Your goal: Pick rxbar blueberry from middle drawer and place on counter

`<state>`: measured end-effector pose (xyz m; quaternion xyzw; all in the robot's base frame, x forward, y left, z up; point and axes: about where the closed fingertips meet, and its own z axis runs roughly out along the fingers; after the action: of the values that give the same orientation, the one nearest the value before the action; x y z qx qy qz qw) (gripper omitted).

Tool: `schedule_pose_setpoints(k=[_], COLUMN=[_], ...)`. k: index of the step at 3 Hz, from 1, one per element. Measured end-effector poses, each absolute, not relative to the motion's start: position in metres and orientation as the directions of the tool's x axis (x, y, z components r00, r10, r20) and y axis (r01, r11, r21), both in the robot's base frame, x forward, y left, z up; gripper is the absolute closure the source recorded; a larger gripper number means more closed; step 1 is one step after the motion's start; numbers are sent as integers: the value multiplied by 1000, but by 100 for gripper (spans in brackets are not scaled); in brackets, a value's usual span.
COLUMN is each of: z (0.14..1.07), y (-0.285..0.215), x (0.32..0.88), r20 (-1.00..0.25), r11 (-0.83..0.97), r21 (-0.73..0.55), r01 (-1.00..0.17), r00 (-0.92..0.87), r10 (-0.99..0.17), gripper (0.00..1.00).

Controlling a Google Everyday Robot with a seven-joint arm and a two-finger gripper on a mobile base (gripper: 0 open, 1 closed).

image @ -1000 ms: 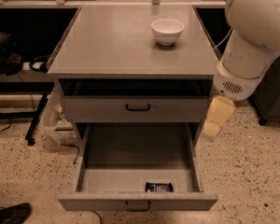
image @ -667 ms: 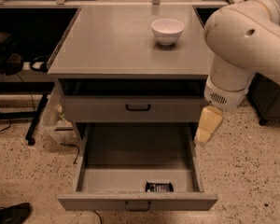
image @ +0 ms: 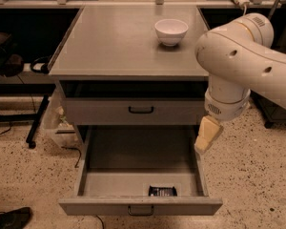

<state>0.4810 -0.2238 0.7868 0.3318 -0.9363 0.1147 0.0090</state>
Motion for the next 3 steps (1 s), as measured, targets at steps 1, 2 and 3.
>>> schedule_pose_setpoints(k=[1,2,3], z=[787,780,750], y=[-224,-230,-237], x=[481,484,492], r20=[93,140,263], r11=[754,782,881], r21=[-209,-175,-49], r01=[-623,-598,-470], r00=[-780,-801,-857], r10=[-619,-582,-443], gripper=[0,0,0])
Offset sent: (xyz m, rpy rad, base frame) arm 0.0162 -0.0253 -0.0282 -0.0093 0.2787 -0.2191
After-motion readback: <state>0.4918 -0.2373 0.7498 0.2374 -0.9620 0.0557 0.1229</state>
